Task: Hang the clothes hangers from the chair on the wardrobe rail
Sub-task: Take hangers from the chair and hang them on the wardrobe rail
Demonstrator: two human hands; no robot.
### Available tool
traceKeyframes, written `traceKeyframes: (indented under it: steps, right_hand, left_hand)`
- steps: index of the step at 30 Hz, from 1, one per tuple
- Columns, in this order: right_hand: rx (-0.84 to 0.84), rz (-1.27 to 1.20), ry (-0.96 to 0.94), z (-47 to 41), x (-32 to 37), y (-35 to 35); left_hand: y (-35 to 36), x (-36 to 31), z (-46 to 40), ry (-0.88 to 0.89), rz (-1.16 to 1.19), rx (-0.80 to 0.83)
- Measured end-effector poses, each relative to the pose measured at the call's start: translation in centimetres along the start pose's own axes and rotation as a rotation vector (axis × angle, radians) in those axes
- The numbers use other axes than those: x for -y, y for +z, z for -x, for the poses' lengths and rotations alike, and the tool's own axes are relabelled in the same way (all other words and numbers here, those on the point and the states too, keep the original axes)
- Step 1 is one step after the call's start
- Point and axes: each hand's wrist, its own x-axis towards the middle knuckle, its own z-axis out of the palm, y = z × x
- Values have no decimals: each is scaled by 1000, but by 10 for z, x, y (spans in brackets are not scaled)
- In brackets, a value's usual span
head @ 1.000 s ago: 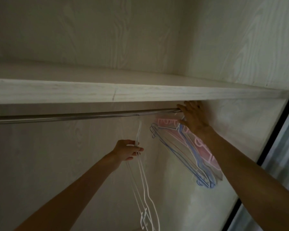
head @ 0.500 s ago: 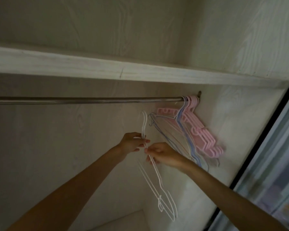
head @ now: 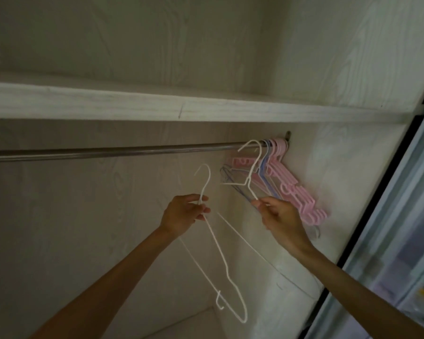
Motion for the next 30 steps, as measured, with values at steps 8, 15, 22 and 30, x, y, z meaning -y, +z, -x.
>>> traceKeyframes:
  steps: [8,15,22,30]
  right_hand:
    - [-88,379,-147,-72,4,16]
    - [32,800,-99,-79,-27,30]
    - [-142,748,-441,-127,3,18]
    - [113,1060,-562,-173,3,8]
  left_hand:
    - [-3,10,-3,61,8,19]
    - [0,-3,1,50,5,19]
    - [-12,-8,-4,37,-45,9]
    - [-19,-13,-12,9,-166,24]
